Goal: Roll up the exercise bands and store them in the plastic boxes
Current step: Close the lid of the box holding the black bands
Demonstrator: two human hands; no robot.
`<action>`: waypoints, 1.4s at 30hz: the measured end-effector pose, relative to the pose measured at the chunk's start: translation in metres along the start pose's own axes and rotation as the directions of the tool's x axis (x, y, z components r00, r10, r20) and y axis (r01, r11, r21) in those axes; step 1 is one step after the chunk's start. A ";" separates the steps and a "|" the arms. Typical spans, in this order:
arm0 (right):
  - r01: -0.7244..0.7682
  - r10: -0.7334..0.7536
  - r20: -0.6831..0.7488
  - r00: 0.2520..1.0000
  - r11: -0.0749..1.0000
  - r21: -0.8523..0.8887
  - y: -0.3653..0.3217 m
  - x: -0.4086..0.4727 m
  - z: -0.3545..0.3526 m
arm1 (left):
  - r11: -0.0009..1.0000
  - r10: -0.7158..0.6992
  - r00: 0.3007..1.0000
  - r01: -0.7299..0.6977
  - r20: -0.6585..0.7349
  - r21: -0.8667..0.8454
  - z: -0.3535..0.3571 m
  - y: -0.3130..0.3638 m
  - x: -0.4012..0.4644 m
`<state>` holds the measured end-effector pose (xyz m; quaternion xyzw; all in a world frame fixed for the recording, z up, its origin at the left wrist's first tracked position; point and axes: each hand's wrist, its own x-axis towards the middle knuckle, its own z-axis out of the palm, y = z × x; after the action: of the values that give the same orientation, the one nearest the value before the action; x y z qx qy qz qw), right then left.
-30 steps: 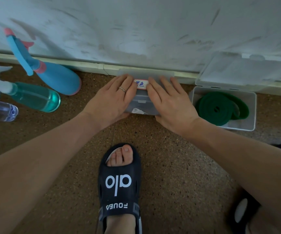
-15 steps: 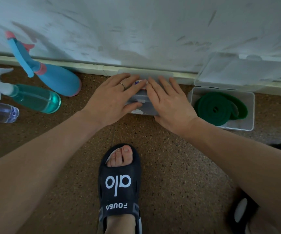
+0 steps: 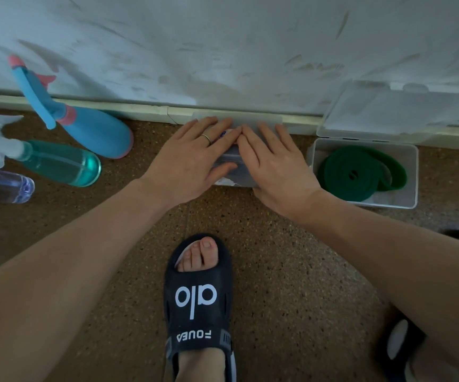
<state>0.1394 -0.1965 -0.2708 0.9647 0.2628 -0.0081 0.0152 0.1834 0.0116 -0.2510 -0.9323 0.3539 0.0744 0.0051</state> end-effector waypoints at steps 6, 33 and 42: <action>-0.003 0.003 0.004 1.000 1.000 -0.007 0.000 -0.001 -0.001 | 0.998 -0.019 1.000 0.018 -0.006 -0.059 -0.004 -0.002 -0.001; -0.012 0.015 -0.028 0.999 0.993 0.114 0.001 -0.021 0.006 | 0.991 -0.041 0.999 0.042 -0.007 0.126 0.005 0.004 -0.022; -0.066 0.078 -0.045 0.996 0.975 0.211 0.004 -0.009 -0.001 | 0.982 -0.123 0.992 0.115 0.042 0.153 -0.007 0.011 0.002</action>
<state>0.1339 -0.2039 -0.2696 0.9697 0.2257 -0.0097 -0.0932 0.1781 0.0015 -0.2438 -0.9466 0.3019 0.0709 0.0888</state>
